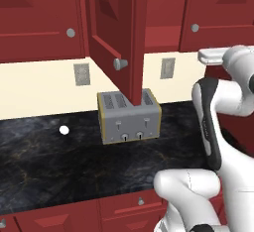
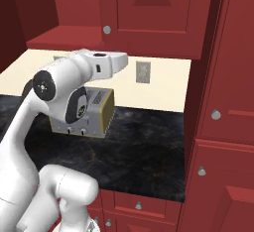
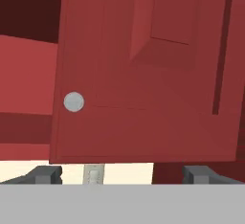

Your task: Close all open cabinet doors.

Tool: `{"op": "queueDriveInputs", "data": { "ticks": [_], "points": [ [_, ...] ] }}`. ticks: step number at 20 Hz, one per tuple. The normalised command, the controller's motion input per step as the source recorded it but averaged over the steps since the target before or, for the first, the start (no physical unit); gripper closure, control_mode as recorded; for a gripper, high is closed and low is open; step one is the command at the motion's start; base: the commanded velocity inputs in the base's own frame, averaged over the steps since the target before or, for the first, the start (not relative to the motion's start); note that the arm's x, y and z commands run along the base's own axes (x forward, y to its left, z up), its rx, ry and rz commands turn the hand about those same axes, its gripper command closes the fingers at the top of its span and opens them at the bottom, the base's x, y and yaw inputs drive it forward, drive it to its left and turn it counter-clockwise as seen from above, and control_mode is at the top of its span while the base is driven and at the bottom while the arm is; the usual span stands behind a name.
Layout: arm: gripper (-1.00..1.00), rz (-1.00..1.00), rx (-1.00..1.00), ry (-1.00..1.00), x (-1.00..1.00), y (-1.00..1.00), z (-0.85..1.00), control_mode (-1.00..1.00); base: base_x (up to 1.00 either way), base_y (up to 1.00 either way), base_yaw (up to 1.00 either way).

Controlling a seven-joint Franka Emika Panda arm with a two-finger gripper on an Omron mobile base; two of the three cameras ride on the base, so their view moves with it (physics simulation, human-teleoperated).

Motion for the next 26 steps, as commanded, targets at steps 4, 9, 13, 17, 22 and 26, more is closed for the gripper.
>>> {"op": "queueDriveInputs", "data": {
  "ticks": [4, 9, 13, 17, 22, 26],
  "points": [
    [-1.00, -0.07, 0.00, 0.27, -0.92, 0.00, 0.18, -1.00, 0.00, 0.00, 0.00],
    [-1.00, -0.04, 0.00, 0.19, -0.99, 0.06, 0.05, -1.00, 0.00, 0.00, 0.00],
    [-1.00, 0.00, 0.00, 0.03, -0.95, 0.44, 0.13, -1.00, 0.00, 0.00, 0.00],
    [-1.00, 0.00, -0.01, 0.00, -0.95, 0.57, 0.19, -1.00, 0.00, 0.00, 0.00],
    [-1.00, 0.00, -0.01, 0.00, -0.95, 0.59, 0.07, -1.00, 0.00, 0.00, 0.00],
    [-1.00, -0.02, 0.00, 0.00, -0.90, 0.48, 0.16, -1.00, 0.00, 0.00, 0.00]
  ]
}}
